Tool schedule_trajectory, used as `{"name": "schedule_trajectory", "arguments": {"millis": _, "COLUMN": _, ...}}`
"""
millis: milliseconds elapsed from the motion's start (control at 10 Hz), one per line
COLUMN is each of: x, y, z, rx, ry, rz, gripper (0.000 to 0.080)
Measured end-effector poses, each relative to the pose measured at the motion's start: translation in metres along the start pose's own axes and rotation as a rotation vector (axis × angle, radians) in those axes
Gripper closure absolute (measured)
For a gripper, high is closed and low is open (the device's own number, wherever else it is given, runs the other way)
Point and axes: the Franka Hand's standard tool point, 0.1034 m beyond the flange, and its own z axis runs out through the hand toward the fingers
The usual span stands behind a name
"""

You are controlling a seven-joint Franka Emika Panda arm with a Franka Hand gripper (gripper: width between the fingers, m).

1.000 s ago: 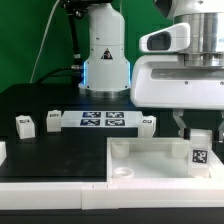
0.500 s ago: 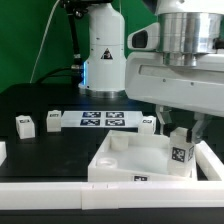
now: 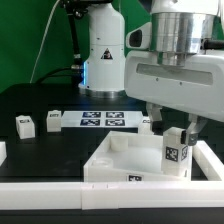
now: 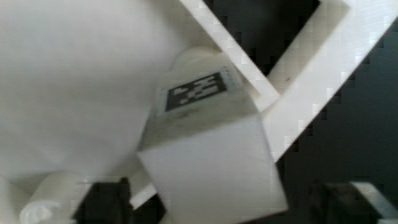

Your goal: Assemble one leg

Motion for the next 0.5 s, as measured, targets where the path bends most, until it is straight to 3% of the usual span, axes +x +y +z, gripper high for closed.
{"name": "schedule_trajectory", "arguments": {"millis": 100, "x": 0.0, "y": 0.0, "z": 0.0, "rx": 0.0, "ry": 0.0, "rz": 0.0, "gripper": 0.0165}}
{"name": "schedule_trajectory", "arguments": {"millis": 500, "x": 0.0, "y": 0.0, "z": 0.0, "rx": 0.0, "ry": 0.0, "rz": 0.0, "gripper": 0.015}}
